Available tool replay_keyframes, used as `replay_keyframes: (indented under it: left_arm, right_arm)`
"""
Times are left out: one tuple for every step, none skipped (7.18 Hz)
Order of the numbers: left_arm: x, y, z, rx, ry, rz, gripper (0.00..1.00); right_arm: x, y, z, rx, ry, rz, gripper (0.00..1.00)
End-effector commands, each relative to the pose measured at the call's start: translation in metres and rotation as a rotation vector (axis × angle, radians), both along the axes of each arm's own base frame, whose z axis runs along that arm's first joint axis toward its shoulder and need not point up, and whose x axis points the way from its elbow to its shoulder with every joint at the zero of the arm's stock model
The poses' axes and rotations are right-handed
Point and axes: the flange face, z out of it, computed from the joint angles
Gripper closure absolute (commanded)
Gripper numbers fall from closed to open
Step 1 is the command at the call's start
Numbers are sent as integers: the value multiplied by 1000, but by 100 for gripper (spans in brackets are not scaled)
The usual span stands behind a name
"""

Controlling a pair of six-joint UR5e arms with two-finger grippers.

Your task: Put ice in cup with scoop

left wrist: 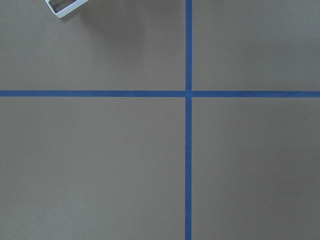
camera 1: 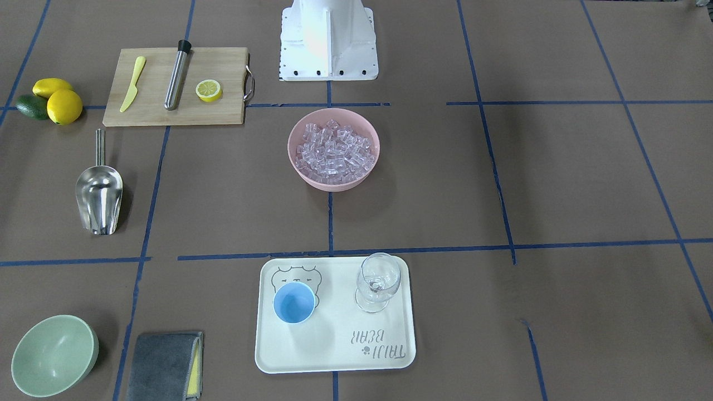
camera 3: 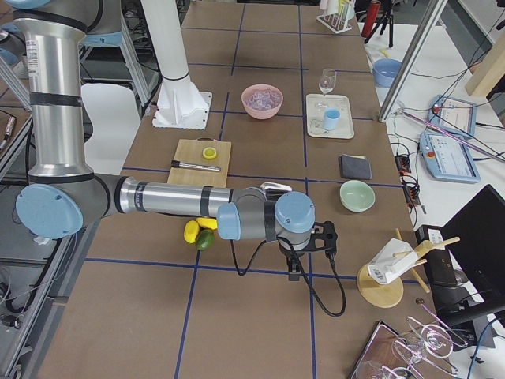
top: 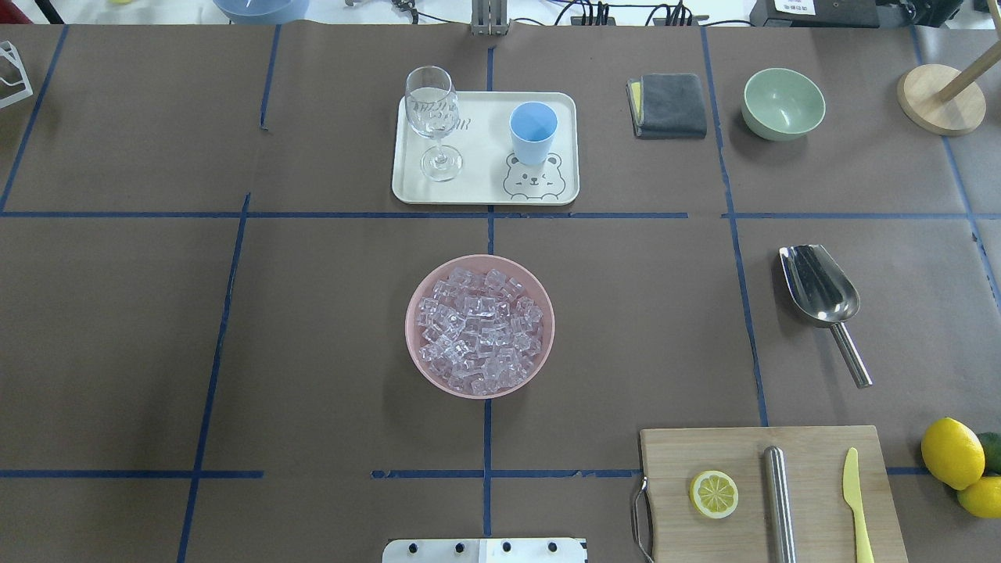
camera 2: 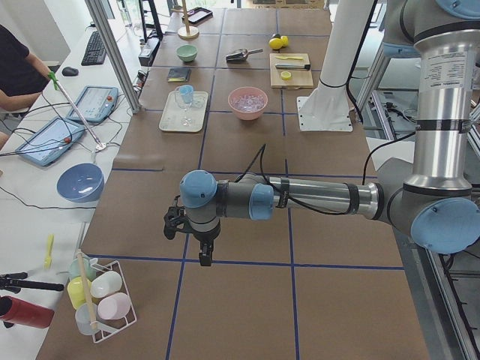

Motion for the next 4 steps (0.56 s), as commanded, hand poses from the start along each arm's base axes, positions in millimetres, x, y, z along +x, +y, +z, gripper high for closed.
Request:
replay_keyframes:
  left_arm:
    - [-1,0,-4,7,2,-1,0]
    - [1,-1,-7,16,9,0,0]
    - [1,-9,-25,51,11,-2,0]
    - [2,-25,-53,116,13,-3,0]
  right_arm:
    - [0,-1,-2,5,-1,-1,0]
    - [0,-3,-5,10,-1,0,0]
    - [-3,-7,-9,18,1,-7,0]
    - [-12,-11,-14,26,0,-22,0]
